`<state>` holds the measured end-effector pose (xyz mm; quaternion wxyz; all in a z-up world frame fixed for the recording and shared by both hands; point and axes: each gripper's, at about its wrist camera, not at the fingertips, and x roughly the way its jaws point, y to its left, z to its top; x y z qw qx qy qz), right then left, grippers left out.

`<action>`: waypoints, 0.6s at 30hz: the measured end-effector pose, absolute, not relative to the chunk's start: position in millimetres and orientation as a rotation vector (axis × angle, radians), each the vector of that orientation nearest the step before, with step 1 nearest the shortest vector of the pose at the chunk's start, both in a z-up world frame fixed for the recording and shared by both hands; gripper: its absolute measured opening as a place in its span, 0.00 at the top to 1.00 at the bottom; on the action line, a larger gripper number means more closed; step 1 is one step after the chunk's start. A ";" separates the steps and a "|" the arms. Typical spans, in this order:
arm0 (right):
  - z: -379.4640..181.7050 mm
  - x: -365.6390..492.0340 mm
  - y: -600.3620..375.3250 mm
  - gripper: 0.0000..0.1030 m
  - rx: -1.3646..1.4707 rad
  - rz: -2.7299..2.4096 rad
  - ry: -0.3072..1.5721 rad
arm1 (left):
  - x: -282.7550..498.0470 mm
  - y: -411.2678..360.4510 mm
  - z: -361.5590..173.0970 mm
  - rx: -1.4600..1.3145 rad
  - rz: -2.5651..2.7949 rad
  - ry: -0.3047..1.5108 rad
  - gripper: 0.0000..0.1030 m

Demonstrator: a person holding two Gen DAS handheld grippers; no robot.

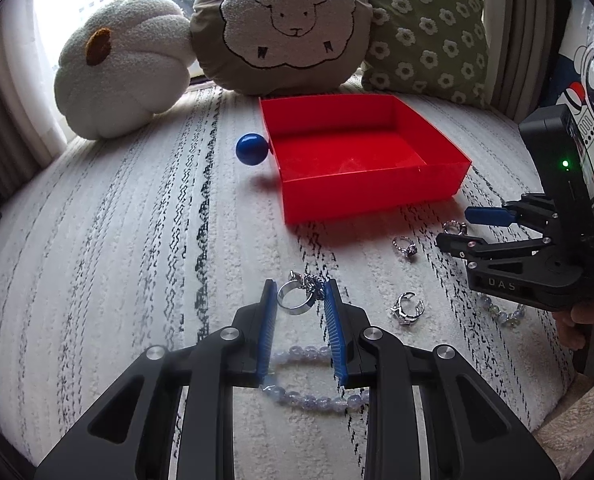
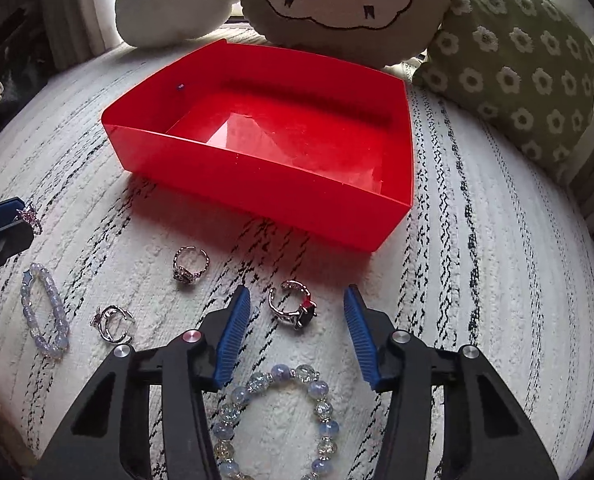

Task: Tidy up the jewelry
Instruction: 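Close the right tool on the red-stone ring while the left tool holds its ring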

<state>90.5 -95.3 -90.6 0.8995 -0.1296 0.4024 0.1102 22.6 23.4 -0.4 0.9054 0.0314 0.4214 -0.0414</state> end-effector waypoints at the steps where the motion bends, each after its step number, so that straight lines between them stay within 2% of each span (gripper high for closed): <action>1: -90.2 91.0 -95.9 0.58 -0.260 0.235 0.837 | 23.2 23.2 -0.4 0.065 -0.086 0.872 0.78; 4: -88.9 92.0 -97.8 0.67 -0.230 0.263 0.848 | 24.4 23.6 -1.7 0.063 -0.083 0.877 0.78; 8: -88.5 89.5 -96.4 0.72 -0.230 0.276 0.845 | 25.0 23.8 -2.6 0.062 -0.084 0.881 0.78; 10: -89.1 88.4 -95.9 0.79 -0.214 0.295 0.848 | 25.2 23.6 -3.0 0.063 -0.084 0.883 0.78; 18: -75.8 67.8 -100.0 0.79 -0.193 0.273 0.802 | 25.7 24.7 -2.5 0.059 -0.094 0.881 0.78</action>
